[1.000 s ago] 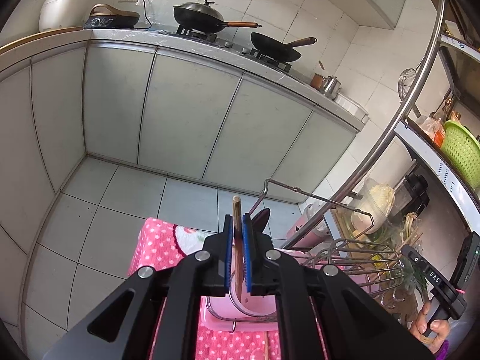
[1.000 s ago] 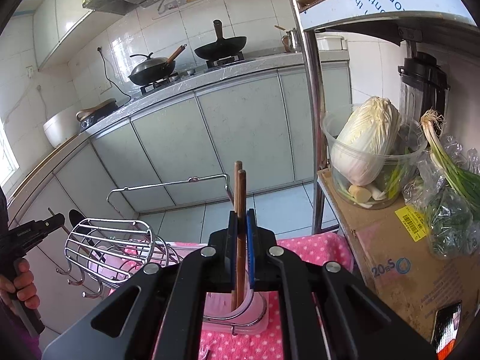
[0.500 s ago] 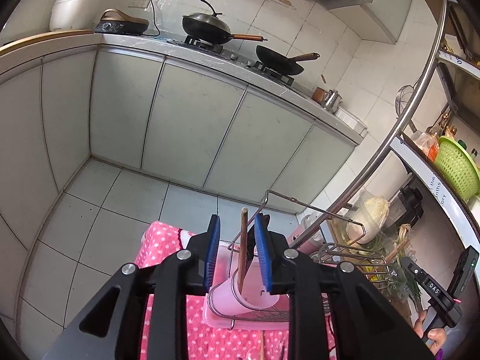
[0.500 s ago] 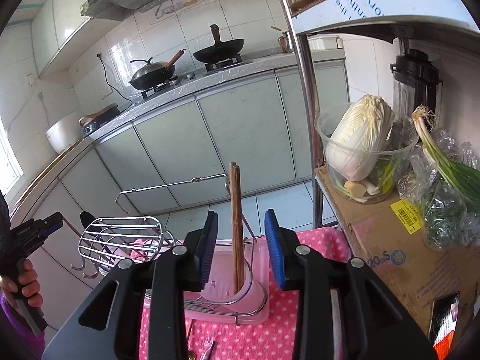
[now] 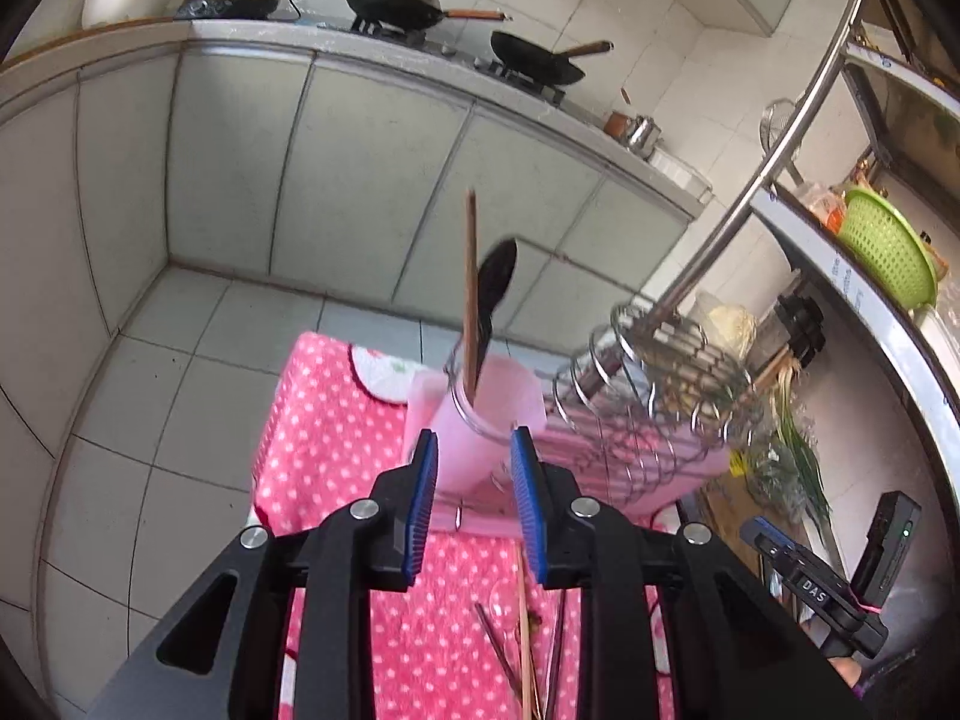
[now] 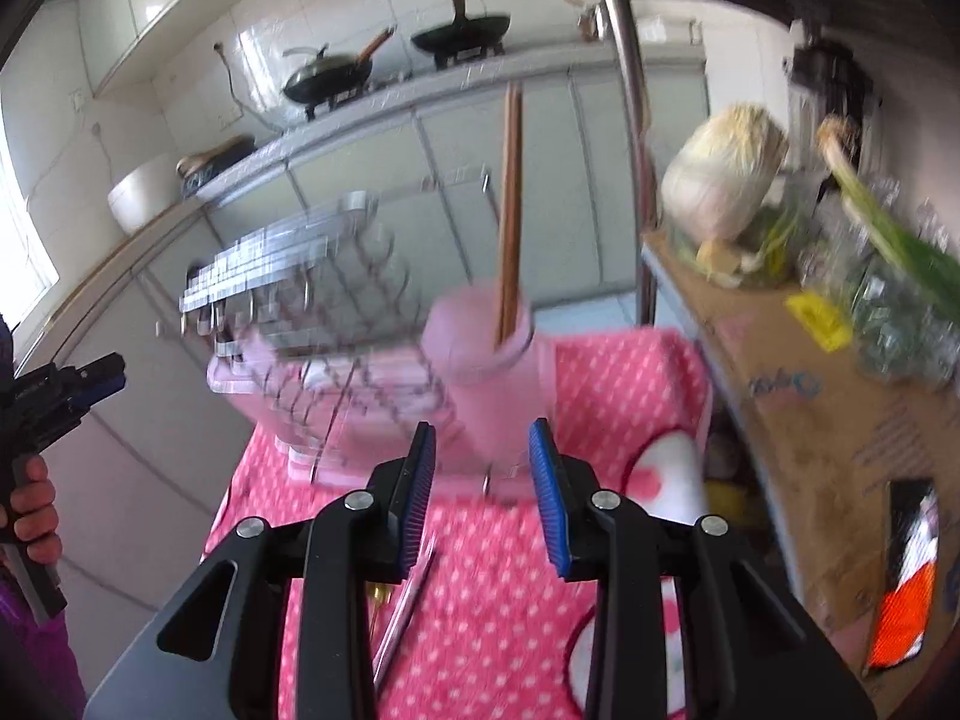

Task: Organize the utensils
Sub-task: 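Open the left tool to drop the chopstick in the cup while the right tool releases its chopstick, then grasp a wooden chopstick with the left tool while the right tool grasps another chopstick, then lift both chopsticks and lower them into the pink cup with both tools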

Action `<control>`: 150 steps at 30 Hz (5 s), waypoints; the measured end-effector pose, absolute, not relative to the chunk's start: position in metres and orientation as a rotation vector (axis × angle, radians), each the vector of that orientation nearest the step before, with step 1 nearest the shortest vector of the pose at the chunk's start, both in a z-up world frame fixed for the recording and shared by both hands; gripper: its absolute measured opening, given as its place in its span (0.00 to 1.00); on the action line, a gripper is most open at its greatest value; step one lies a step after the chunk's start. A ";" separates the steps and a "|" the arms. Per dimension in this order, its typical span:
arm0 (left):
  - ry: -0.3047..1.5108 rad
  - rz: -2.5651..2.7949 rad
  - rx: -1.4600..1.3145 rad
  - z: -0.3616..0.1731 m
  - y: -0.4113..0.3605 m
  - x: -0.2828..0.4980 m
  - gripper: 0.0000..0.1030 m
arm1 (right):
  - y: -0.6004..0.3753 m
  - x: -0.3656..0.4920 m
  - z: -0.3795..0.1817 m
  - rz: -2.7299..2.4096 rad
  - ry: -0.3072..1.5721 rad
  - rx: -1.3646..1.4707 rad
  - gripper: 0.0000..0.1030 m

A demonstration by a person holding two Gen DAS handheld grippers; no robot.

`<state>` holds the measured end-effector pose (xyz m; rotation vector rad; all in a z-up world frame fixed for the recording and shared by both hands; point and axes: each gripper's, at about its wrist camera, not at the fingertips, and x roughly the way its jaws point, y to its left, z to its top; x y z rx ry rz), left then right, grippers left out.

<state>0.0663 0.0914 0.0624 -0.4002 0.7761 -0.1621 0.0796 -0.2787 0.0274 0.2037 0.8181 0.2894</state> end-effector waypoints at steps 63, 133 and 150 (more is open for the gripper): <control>1.203 -0.241 -0.378 -0.096 0.051 0.106 0.05 | -0.153 0.134 -0.112 0.210 1.362 0.109 0.08; 0.441 -0.077 -0.316 0.190 0.110 0.097 0.05 | -0.297 0.127 0.159 0.244 0.238 0.280 0.04; 0.624 -0.083 -0.316 0.115 0.103 0.136 0.05 | -0.293 0.156 0.090 0.194 0.315 0.280 0.04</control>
